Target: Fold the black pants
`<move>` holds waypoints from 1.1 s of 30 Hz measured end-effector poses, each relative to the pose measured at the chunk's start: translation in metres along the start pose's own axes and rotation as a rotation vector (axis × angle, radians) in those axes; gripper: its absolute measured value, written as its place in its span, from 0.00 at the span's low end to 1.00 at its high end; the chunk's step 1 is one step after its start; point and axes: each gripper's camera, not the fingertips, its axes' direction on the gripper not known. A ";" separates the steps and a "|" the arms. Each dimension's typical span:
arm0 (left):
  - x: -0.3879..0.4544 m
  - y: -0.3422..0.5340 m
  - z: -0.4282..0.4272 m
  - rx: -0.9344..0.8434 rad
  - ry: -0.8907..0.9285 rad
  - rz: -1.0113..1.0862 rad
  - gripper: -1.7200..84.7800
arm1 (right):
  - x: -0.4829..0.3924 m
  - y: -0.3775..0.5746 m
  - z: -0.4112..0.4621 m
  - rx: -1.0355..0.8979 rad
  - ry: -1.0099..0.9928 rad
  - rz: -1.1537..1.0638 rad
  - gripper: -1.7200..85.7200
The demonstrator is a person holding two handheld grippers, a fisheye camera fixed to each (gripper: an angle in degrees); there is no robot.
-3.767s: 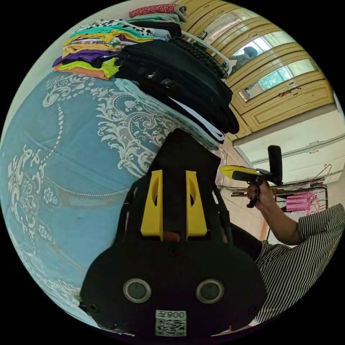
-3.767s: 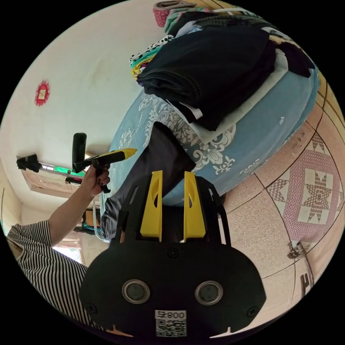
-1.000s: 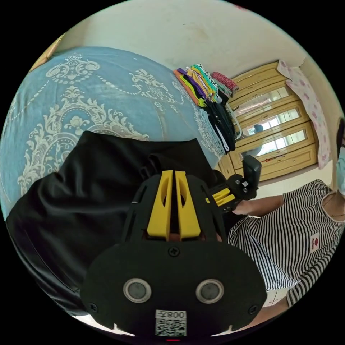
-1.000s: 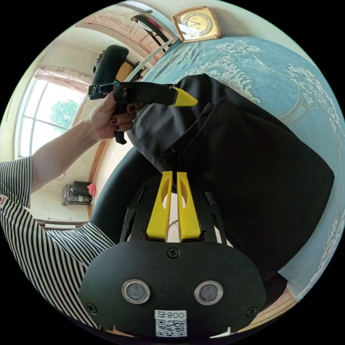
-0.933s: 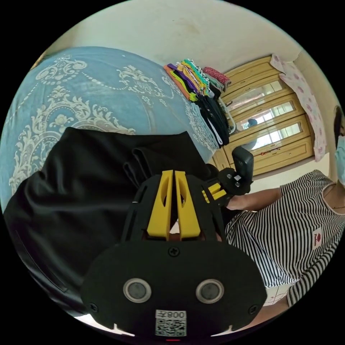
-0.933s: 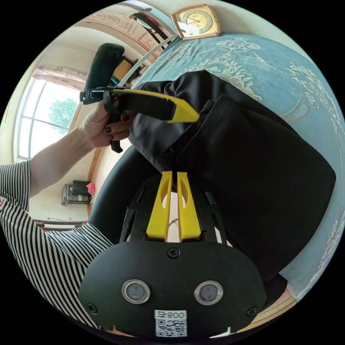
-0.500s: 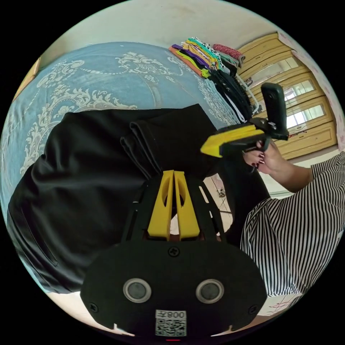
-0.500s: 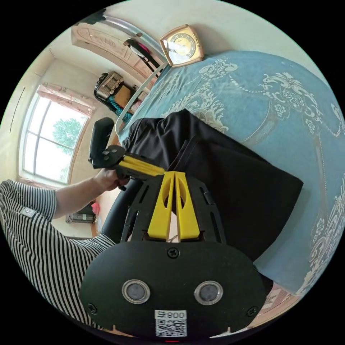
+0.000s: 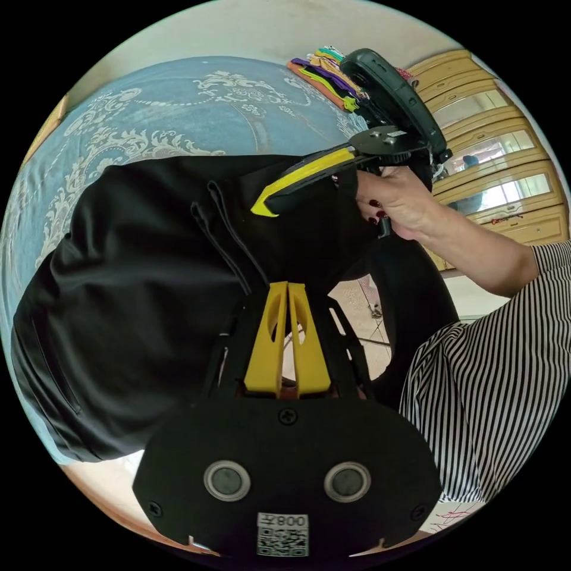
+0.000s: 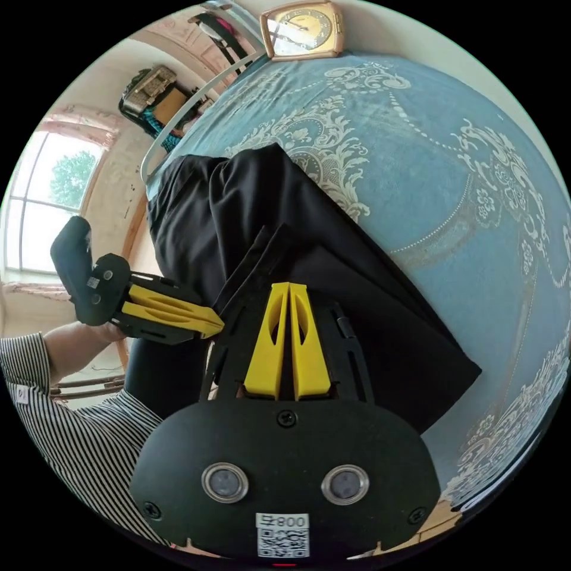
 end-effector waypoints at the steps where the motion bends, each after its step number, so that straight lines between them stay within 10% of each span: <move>1: 0.005 0.001 -0.004 0.013 -0.005 -0.003 0.03 | 0.012 0.011 -0.012 0.035 -0.038 0.028 0.03; 13: 0.137 -0.036 -0.028 0.083 0.078 0.146 0.11 | 0.159 0.219 -0.064 0.190 -0.160 0.501 0.11; 33: 0.337 -0.081 -0.047 0.031 -0.362 0.340 0.09 | 0.240 0.260 -0.035 0.215 -0.536 0.483 0.06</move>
